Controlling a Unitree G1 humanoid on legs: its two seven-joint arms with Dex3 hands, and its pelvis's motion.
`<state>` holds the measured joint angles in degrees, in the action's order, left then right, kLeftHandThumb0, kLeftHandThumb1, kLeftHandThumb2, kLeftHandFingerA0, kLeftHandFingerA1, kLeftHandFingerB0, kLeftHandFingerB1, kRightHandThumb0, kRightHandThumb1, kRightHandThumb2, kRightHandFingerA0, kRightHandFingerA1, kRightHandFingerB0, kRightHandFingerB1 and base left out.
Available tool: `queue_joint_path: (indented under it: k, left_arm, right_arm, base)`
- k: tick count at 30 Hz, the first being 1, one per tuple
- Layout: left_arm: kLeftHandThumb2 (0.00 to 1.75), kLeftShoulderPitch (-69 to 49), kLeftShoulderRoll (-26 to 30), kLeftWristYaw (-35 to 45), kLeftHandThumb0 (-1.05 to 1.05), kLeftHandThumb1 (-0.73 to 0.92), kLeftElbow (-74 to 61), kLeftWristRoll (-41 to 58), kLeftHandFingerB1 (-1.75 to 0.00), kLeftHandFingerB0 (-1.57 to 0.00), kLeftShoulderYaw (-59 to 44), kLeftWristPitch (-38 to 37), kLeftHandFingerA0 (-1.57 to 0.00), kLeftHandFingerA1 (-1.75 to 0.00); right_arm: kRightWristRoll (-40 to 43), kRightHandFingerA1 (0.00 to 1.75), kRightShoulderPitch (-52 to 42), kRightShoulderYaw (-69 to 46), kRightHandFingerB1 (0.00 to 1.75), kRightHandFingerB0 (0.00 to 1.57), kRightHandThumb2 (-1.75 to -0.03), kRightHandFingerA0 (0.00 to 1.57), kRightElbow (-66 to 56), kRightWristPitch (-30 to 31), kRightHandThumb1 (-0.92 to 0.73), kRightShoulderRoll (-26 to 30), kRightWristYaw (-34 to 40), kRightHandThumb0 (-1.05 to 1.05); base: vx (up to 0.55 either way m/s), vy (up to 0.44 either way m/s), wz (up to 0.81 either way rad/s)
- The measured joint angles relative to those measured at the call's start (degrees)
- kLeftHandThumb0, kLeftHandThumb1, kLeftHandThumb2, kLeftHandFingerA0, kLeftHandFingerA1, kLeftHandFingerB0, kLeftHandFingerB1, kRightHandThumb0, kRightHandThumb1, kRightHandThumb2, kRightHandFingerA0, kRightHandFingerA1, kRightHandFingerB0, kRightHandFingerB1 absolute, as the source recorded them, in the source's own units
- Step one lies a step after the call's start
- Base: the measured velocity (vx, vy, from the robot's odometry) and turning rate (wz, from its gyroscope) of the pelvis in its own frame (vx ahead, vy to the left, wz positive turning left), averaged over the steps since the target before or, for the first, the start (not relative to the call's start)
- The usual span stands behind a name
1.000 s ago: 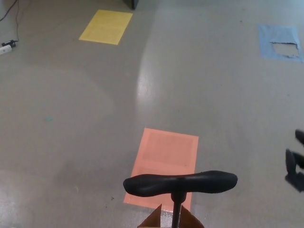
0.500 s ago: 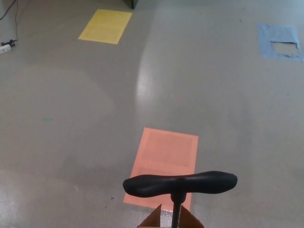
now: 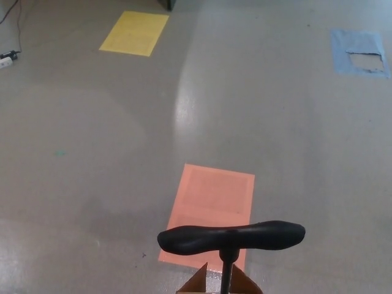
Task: An air pump is kept on top of a storage box on the floor and the robot uses its right hand to press down on the handle of the pump to compress it
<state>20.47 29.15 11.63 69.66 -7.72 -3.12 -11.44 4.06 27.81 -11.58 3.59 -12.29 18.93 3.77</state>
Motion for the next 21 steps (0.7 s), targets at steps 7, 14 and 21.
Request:
queue_joint_path:
  k: [7,14,21]
  left_arm:
    - [1.14,0.01,-0.01,0.00,-0.31,0.64,-0.03,-0.02,-0.47,0.00,0.41,-0.22,0.00,-0.48]
    - [1.13,0.03,-0.02,0.00,-0.33,0.62,-0.08,-0.05,-0.48,0.00,0.85,-0.65,0.00,-0.48]
    - [0.67,0.03,-0.02,-0.01,-0.54,0.91,-0.10,-0.14,-0.28,-0.15,1.78,-1.10,-0.24,-0.35]
  right_arm:
    - [1.02,0.16,6.57,5.01,0.13,0.03,-1.15,0.04,-9.40,4.91,-0.86,1.95,-3.16,-0.90]
    - [1.72,0.10,13.49,12.81,0.10,0.00,-1.19,0.00,-19.61,10.14,-0.89,3.80,-7.65,-0.89]
    - [2.17,0.12,18.38,21.73,0.11,0.00,-1.19,0.00,-27.59,15.16,-0.86,4.79,-12.88,-0.87]
  base:
    - [0.00,0.000,0.00]
    - [0.00,0.000,0.00]
    - [0.00,0.000,0.00]
